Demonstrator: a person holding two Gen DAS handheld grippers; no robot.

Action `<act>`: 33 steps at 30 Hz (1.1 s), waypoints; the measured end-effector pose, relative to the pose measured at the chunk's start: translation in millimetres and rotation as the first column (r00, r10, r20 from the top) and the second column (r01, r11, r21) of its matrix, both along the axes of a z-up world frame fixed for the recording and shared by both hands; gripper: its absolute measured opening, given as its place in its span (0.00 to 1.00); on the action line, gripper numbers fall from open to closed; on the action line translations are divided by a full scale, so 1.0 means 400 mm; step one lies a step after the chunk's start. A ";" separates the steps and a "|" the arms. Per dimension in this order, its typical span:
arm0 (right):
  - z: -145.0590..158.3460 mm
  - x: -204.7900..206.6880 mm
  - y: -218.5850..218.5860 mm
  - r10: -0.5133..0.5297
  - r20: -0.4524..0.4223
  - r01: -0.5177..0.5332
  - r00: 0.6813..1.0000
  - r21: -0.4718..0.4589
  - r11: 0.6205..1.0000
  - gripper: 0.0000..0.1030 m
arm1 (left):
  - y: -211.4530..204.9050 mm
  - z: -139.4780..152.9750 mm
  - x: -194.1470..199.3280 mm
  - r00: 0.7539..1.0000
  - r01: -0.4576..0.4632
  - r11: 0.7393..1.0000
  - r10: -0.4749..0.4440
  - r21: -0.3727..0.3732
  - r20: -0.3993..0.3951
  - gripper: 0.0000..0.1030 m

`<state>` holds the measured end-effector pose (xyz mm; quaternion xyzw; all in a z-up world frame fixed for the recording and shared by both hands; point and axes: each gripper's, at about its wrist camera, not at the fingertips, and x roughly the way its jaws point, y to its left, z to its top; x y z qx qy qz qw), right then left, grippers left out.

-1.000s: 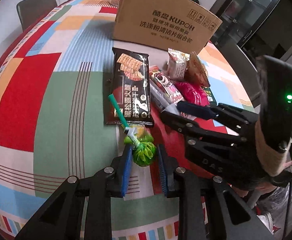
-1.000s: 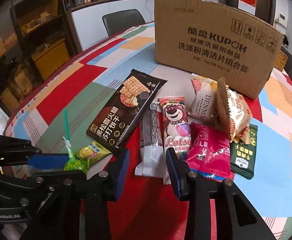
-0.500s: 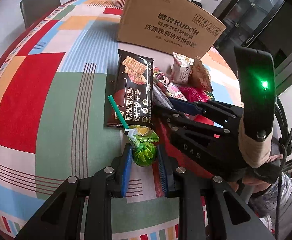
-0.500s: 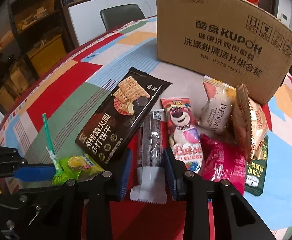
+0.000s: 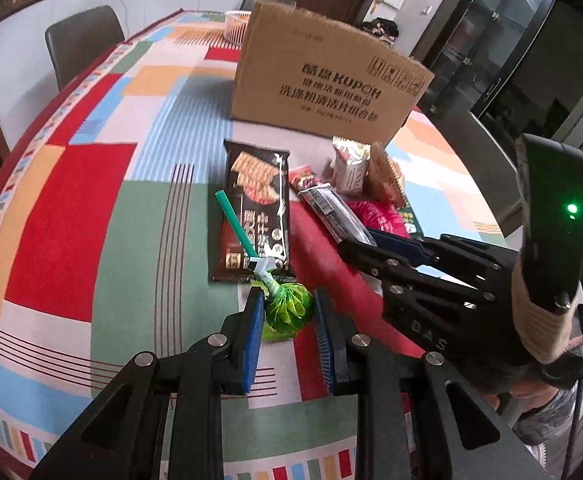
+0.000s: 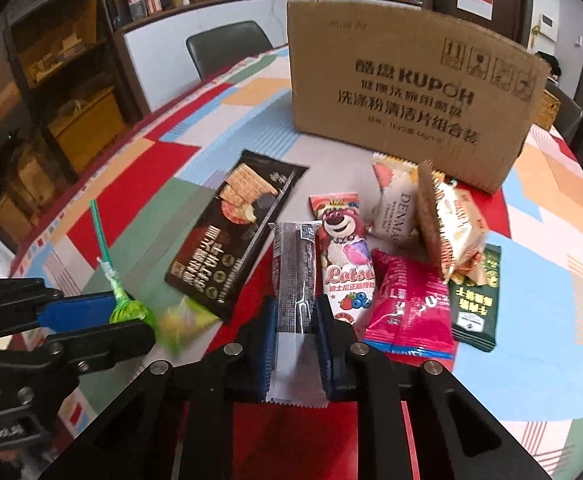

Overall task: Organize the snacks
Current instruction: 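Grasp the silver wrapped bar with the right tool while the left holds the lollipop, then carry both items over the cardboard box and open both tools to drop them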

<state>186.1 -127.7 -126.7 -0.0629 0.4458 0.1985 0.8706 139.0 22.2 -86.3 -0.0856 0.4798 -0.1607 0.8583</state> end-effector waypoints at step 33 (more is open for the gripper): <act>0.315 0.094 -0.147 -0.160 0.239 0.128 0.958 0.146 0.981 0.19 | -0.115 0.301 0.232 0.948 0.036 0.996 -0.058 0.077 0.312 0.25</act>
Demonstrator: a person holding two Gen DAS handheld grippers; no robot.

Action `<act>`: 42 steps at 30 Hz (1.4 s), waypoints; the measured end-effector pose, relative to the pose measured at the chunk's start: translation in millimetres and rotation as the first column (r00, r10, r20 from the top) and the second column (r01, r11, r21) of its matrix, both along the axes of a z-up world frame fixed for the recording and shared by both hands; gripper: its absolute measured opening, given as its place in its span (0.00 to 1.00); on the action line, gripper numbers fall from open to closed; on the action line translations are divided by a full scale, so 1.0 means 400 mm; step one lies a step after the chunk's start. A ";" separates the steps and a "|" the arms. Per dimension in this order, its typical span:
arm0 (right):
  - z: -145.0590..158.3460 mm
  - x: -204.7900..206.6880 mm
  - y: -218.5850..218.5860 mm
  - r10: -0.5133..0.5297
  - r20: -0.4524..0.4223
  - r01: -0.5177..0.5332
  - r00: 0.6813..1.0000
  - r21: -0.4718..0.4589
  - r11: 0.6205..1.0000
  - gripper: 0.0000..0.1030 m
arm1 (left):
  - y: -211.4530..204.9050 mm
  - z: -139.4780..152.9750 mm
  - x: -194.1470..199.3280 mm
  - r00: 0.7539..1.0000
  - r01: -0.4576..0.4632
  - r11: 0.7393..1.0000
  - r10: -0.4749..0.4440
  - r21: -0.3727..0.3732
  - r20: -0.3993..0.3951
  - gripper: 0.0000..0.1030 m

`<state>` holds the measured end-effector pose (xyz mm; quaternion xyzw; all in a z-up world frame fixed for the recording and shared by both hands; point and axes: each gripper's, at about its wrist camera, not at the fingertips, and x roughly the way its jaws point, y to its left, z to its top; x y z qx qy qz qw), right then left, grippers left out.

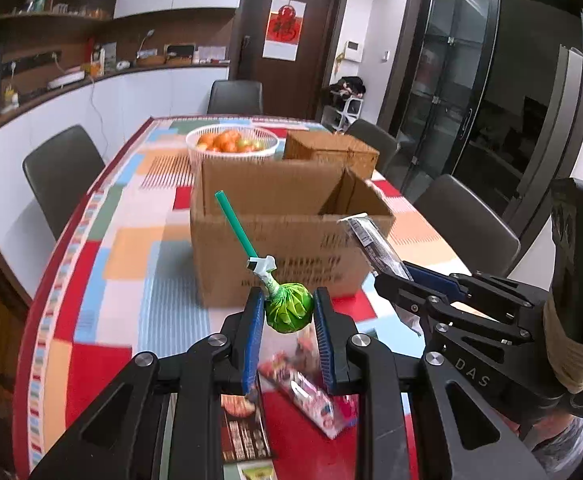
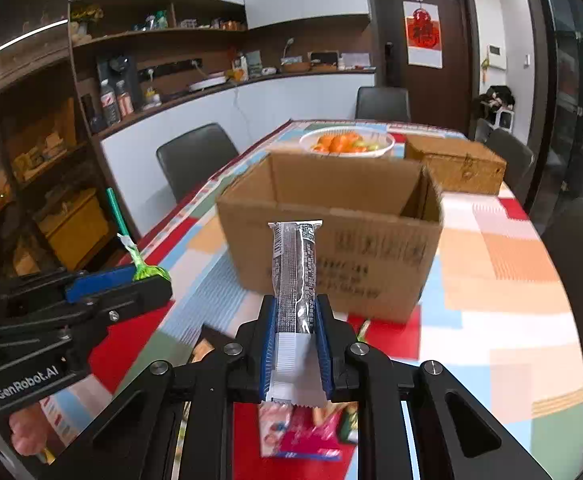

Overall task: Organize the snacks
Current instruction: 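Carry both items over the cardboard box and open both tools to drop them, then return both tools to the snack pile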

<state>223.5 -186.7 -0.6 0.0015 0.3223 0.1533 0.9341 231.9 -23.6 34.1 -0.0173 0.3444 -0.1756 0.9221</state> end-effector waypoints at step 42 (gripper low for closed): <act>0.109 0.214 -0.067 -0.122 0.031 0.124 0.992 -0.056 0.991 0.45 | -0.036 0.068 0.230 1.000 -0.023 0.993 0.021 0.118 0.019 0.57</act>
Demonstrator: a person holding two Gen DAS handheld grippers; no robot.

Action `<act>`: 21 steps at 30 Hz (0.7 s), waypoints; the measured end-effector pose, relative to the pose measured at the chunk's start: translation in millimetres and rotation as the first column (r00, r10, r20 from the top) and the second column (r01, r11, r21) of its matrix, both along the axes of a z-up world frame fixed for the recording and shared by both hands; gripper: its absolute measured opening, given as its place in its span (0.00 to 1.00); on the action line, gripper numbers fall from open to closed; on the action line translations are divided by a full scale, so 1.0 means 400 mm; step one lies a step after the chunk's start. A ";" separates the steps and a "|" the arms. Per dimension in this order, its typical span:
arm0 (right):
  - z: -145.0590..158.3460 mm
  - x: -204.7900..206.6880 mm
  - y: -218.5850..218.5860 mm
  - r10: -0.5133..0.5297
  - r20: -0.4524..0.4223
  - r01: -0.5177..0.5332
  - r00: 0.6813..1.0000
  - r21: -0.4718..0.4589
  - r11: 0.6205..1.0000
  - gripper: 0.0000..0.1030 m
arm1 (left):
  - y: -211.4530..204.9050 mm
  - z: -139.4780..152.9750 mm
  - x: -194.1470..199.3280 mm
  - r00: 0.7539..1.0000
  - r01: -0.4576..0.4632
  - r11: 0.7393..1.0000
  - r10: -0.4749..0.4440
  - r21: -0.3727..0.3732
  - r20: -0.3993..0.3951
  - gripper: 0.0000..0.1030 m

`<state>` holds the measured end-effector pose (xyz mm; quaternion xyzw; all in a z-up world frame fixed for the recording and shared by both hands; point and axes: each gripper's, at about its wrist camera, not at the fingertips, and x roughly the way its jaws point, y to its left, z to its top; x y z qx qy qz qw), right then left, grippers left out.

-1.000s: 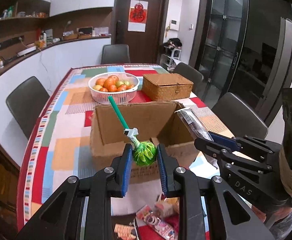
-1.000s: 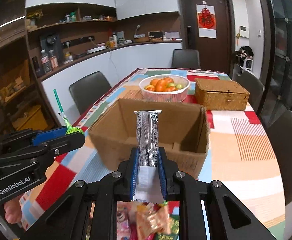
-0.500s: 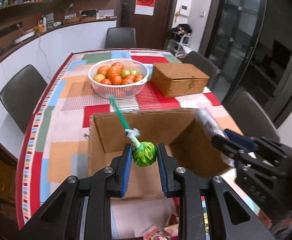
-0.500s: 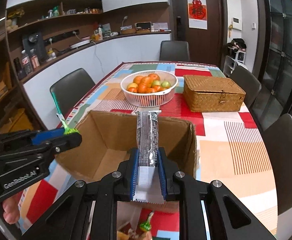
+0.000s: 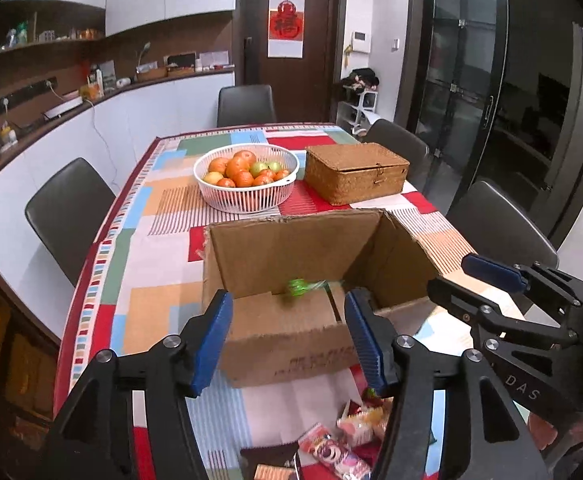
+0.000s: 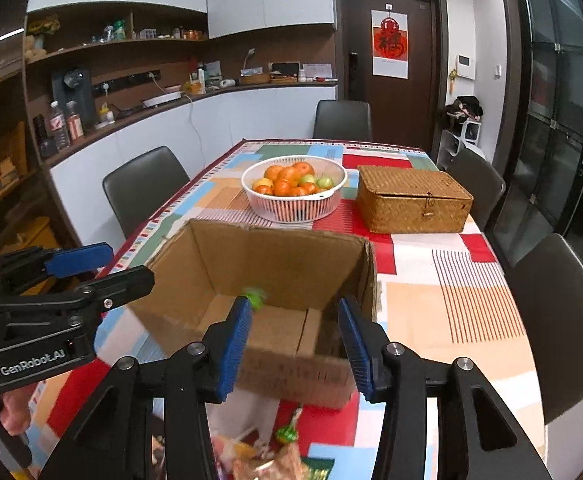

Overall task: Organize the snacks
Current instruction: 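Return both tools to the snack pile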

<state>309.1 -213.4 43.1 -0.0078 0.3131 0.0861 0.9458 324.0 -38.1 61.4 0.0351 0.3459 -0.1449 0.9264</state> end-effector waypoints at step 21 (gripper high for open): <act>-0.066 -0.241 0.069 0.070 0.027 -0.069 0.997 -0.026 0.997 0.57 | 0.081 -0.072 -0.272 0.997 -0.079 0.997 0.079 -0.005 0.007 0.72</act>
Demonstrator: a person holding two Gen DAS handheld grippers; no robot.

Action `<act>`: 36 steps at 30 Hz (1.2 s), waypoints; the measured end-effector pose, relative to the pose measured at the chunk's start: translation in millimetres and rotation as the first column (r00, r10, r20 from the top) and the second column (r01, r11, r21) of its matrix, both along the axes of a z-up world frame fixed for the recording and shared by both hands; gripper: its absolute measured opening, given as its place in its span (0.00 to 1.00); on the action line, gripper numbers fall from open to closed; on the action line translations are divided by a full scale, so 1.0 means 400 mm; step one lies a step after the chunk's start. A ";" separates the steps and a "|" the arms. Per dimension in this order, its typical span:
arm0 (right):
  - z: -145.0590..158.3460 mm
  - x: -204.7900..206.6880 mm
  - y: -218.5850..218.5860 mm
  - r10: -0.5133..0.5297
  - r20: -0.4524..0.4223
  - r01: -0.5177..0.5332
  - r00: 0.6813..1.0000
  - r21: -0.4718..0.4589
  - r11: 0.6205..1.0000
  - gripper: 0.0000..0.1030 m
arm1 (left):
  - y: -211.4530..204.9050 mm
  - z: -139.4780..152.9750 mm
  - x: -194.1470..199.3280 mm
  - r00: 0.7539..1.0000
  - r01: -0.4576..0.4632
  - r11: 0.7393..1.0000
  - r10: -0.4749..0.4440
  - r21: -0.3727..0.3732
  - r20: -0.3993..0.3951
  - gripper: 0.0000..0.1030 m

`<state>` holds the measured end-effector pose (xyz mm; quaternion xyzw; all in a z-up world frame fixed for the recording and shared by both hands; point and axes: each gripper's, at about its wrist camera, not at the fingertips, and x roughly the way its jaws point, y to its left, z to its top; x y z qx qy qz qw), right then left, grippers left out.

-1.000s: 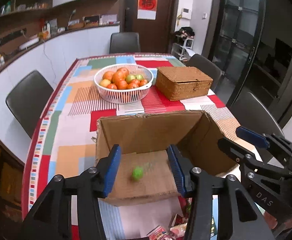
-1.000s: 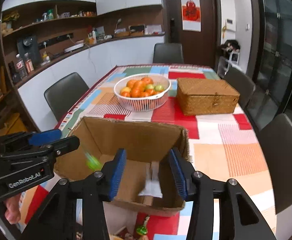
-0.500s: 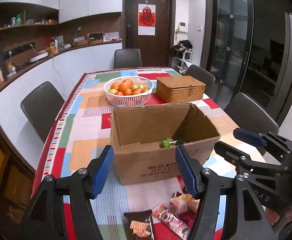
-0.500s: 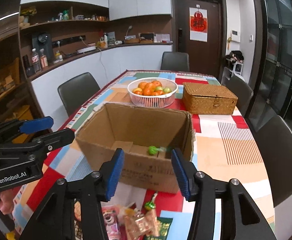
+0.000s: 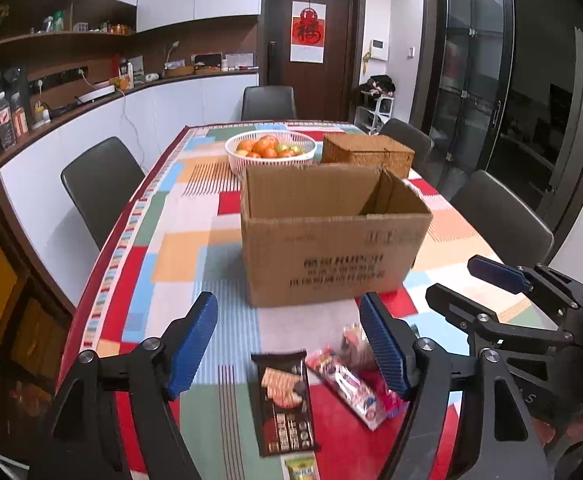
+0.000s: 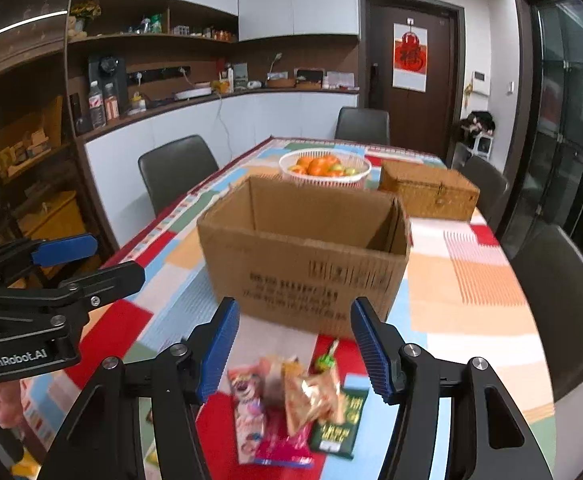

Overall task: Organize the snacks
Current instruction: 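Return both tools to the snack pile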

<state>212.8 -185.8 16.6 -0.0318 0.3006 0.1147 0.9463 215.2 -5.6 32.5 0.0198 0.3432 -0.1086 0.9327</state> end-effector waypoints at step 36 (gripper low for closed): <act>-0.316 -0.025 -0.016 -0.053 -0.385 0.070 0.922 0.030 0.997 0.57 | 0.012 -0.331 -0.008 0.940 0.007 0.999 0.006 0.036 -0.342 0.74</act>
